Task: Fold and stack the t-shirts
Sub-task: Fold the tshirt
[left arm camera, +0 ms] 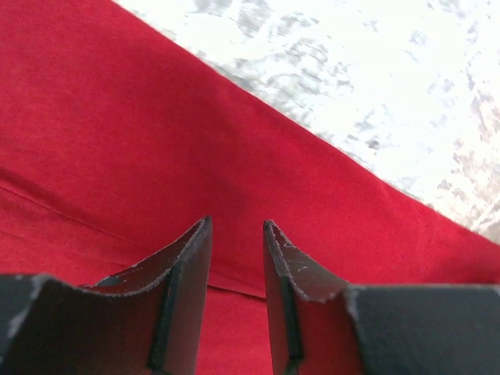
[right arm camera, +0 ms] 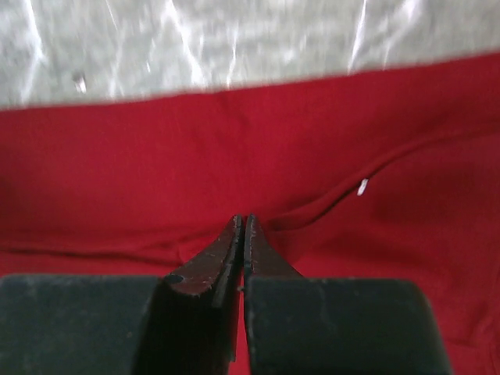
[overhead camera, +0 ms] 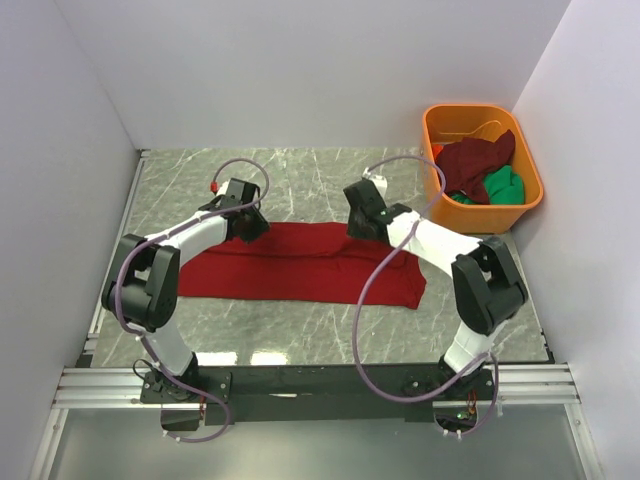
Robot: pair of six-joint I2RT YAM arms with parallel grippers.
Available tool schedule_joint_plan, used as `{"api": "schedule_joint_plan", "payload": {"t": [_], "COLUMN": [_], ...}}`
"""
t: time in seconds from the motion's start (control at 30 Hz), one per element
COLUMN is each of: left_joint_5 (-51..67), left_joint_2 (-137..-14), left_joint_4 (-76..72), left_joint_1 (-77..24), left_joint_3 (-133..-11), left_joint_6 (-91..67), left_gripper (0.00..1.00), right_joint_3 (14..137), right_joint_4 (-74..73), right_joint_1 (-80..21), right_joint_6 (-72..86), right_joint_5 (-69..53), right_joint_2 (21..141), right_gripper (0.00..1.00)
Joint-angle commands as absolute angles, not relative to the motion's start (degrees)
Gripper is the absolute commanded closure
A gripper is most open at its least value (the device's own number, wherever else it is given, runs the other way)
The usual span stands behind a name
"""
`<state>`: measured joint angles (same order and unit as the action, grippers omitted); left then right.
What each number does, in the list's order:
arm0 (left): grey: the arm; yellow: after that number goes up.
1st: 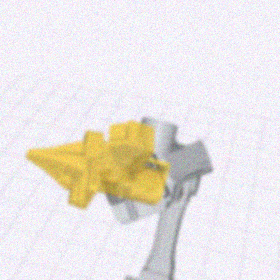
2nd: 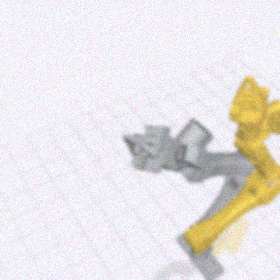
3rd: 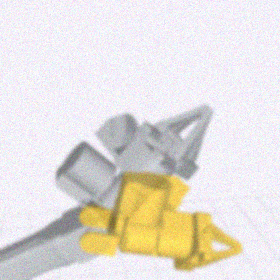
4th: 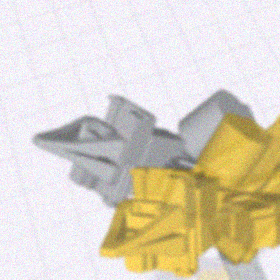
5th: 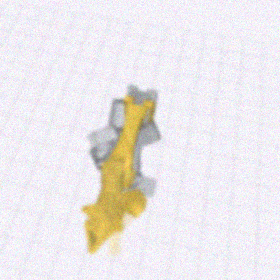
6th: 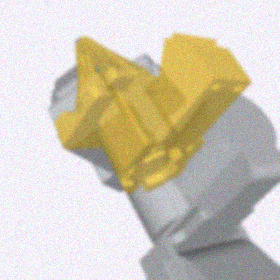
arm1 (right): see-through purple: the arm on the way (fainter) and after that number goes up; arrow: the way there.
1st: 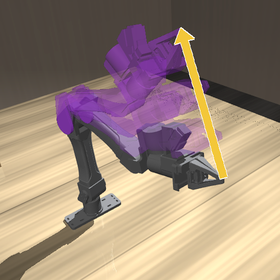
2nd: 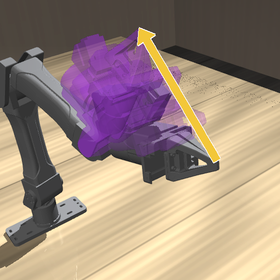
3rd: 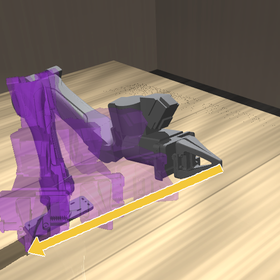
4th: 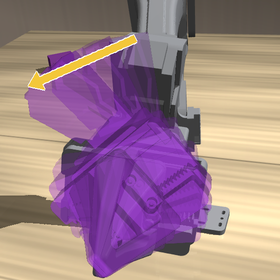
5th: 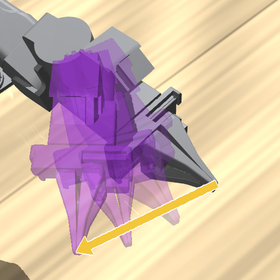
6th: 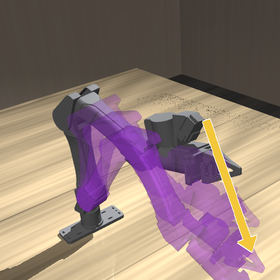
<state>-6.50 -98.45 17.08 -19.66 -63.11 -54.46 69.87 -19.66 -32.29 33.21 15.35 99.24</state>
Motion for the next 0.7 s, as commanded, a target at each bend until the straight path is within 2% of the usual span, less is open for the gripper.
{"api": "schedule_joint_plan", "payload": {"t": [0.0, 0.2, 0.37, 0.67], "left_joint_5": [-8.5, -11.6, -9.3, -4.8], "left_joint_2": [-98.6, -96.3, -95.8, -96.8], "left_joint_4": [17.3, 17.2, 14.1, 10.8], "left_joint_1": [-19.2, -18.2, -17.4, -18.6], "left_joint_3": [-64.4, -60.5, -59.1, -59.9], "left_joint_6": [-56.1, -59.1, -57.7, -55.3], "left_gripper": [0.62, 0.66, 0.70, 0.68], "right_joint_3": [66.8, 60.3, 54.8, 49.8], "right_joint_4": [-17.1, -14.2, -9.4, -0.2], "right_joint_1": [-33.7, -35.5, -37.3, -39.8], "right_joint_6": [35.1, 36.9, 39.5, 45.9], "right_joint_5": [16.5, 16.3, 13.7, 8.5], "right_joint_2": [94.3, 89.8, 87.8, 88.2], "right_gripper": [1.00, 0.99, 0.99, 0.99]}}
